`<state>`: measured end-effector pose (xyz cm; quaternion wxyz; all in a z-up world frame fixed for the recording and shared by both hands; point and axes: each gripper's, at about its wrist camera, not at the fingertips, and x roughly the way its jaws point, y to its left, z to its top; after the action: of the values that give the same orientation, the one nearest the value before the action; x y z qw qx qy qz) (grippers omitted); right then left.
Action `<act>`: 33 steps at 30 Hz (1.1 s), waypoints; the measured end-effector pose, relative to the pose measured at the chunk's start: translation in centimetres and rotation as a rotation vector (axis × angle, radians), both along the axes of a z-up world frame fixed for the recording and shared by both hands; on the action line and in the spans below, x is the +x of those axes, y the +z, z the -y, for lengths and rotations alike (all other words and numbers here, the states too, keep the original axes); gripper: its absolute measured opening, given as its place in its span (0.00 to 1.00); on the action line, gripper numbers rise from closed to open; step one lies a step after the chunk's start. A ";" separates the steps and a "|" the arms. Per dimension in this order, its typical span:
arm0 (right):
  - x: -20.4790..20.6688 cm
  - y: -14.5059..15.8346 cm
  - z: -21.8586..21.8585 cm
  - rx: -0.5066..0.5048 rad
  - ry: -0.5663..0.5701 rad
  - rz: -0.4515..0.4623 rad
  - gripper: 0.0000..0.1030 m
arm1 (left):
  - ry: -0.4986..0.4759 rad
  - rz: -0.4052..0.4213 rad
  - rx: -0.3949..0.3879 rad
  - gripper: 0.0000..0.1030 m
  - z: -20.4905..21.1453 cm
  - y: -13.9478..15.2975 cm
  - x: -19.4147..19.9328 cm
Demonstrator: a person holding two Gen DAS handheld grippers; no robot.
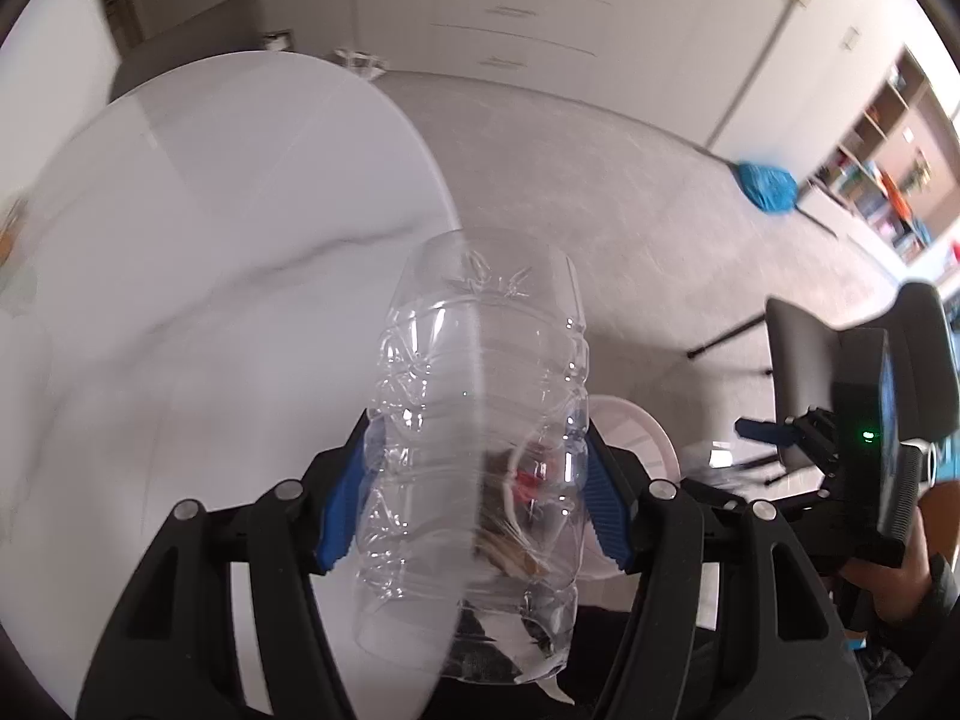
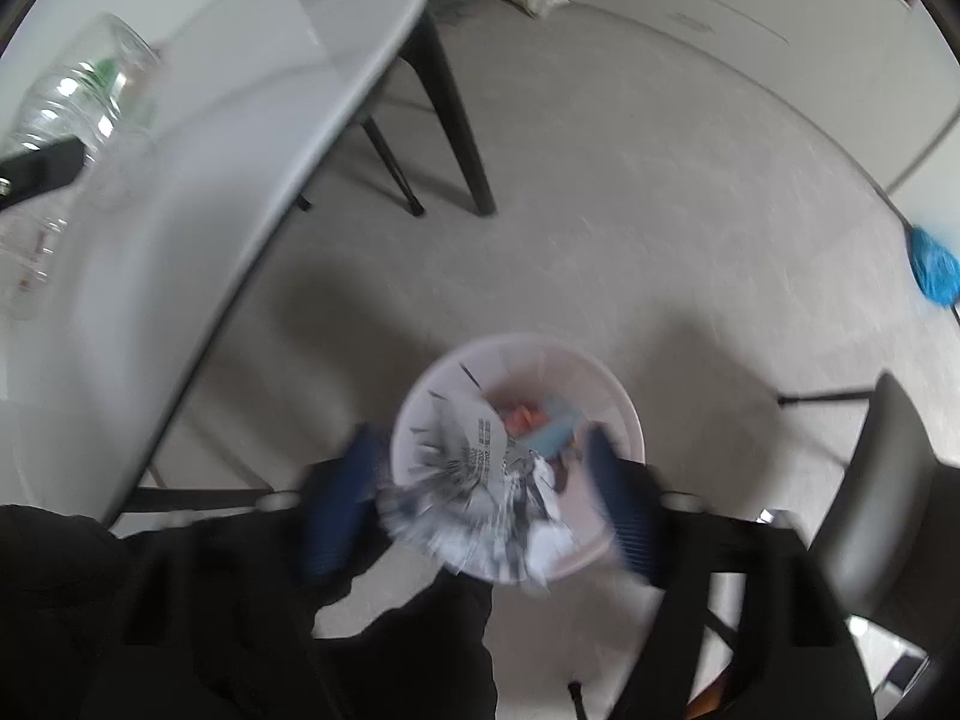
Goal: Collect trash
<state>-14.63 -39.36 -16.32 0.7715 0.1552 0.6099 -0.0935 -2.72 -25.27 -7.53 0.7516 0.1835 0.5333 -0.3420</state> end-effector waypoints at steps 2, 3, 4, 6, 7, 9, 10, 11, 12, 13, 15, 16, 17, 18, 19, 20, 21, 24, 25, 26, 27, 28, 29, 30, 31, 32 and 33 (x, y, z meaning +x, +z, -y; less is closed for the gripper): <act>-0.8 -0.1 0.5 -0.005 -0.034 -0.002 0.90 | -0.034 -0.011 0.010 0.59 1.0 -0.4 -1.0; -1.2 0.0 0.9 -0.011 -0.048 -0.003 0.93 | -0.048 -0.019 0.012 0.59 1.5 -0.6 -1.3; -1.7 0.2 1.5 -0.021 -0.068 -0.002 0.95 | -0.069 -0.032 0.014 0.59 2.1 -0.9 -1.7; -2.6 0.7 2.5 -0.041 -0.108 0.002 0.97 | -0.100 -0.042 0.021 0.59 3.3 -1.3 -2.8; -4.0 0.7 3.3 -0.045 -0.121 0.006 0.97 | -0.112 -0.044 0.024 0.59 3.6 -1.4 -2.9; -4.9 1.3 4.5 -0.062 -0.154 0.012 0.97 | -0.140 -0.049 0.025 0.59 4.2 -1.7 -3.2; -5.5 1.5 4.9 -0.070 -0.170 0.014 0.97 | -0.156 -0.052 0.024 0.59 4.7 -1.9 -3.9; -5.8 1.5 5.5 -0.074 -0.181 0.015 0.97 | -0.169 -0.055 0.024 0.59 5.1 -2.0 -4.3; -6.2 1.6 5.8 -0.078 -0.197 0.016 0.97 | -0.179 -0.056 0.024 0.59 5.3 -2.1 -4.8; -6.8 1.7 6.2 -0.081 -0.210 0.018 0.97 | -0.194 -0.057 0.024 0.59 5.8 -2.2 -5.1; -8.1 2.0 7.1 -0.083 -0.232 0.022 0.97 | -0.214 -0.060 0.024 0.59 6.5 -2.3 -5.8; -8.5 2.2 7.3 -0.084 -0.239 0.022 0.97 | -0.227 -0.065 0.024 0.59 6.7 -2.3 -6.5; -9.0 2.3 7.3 -0.085 -0.244 0.022 0.97 | -0.239 -0.071 0.026 0.60 7.1 -2.5 -7.1; -9.3 2.2 7.5 -0.085 -0.247 0.020 0.97 | -0.249 -0.079 0.027 0.68 7.4 -2.9 -7.8; -9.5 2.2 7.6 -0.084 -0.248 0.018 0.97 | -0.258 -0.087 0.032 0.73 7.7 -3.1 -8.3; -9.8 2.2 7.7 -0.084 -0.248 0.016 0.97 | -0.263 -0.087 0.038 0.79 8.1 -3.3 -8.6; -10.0 2.3 7.9 -0.083 -0.248 0.015 0.97 | -0.274 -0.086 0.038 0.80 8.3 -3.3 -9.0; -10.2 2.7 8.1 -0.077 -0.246 0.022 0.97 | -0.295 -0.079 0.040 0.82 8.7 -3.2 -10.0; -10.2 2.9 8.1 -0.074 -0.245 0.025 0.97 | -0.296 -0.069 0.047 0.83 8.7 -3.2 -10.1; -10.1 3.1 8.1 -0.073 -0.244 0.031 0.97 | -0.294 -0.060 0.050 0.86 8.7 -3.0 -10.2; -10.0 3.4 8.0 -0.074 -0.240 0.041 0.97 | -0.290 -0.054 0.051 0.87 8.5 -2.9 -10.2; -9.7 3.7 7.9 -0.075 -0.234 0.049 0.97 | -0.277 -0.044 0.051 0.87 8.3 -2.6 -10.1; -9.3 4.1 7.7 -0.079 -0.225 0.057 0.97 | -0.260 -0.041 0.048 0.87 8.0 -2.3 -9.8; -8.9 4.3 7.5 -0.085 -0.218 0.063 0.97 | -0.242 -0.040 0.043 0.87 7.7 -1.9 -9.5; -8.4 4.8 7.3 -0.094 -0.208 0.071 0.97 | -0.205 -0.037 0.032 0.87 7.1 -1.4 -8.9; -7.8 5.5 7.0 -0.104 -0.196 0.083 0.97 | -0.166 -0.028 0.023 0.87 6.5 -0.8 -8.3; -6.8 6.8 6.5 -0.116 -0.175 0.114 0.97 | -0.124 -0.016 0.017 0.87 5.8 -0.2 -7.6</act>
<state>-21.45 -45.87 -9.49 0.8014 0.1679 0.5429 -0.1865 -10.30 -31.05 -7.70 0.7232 0.2199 0.5296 -0.3849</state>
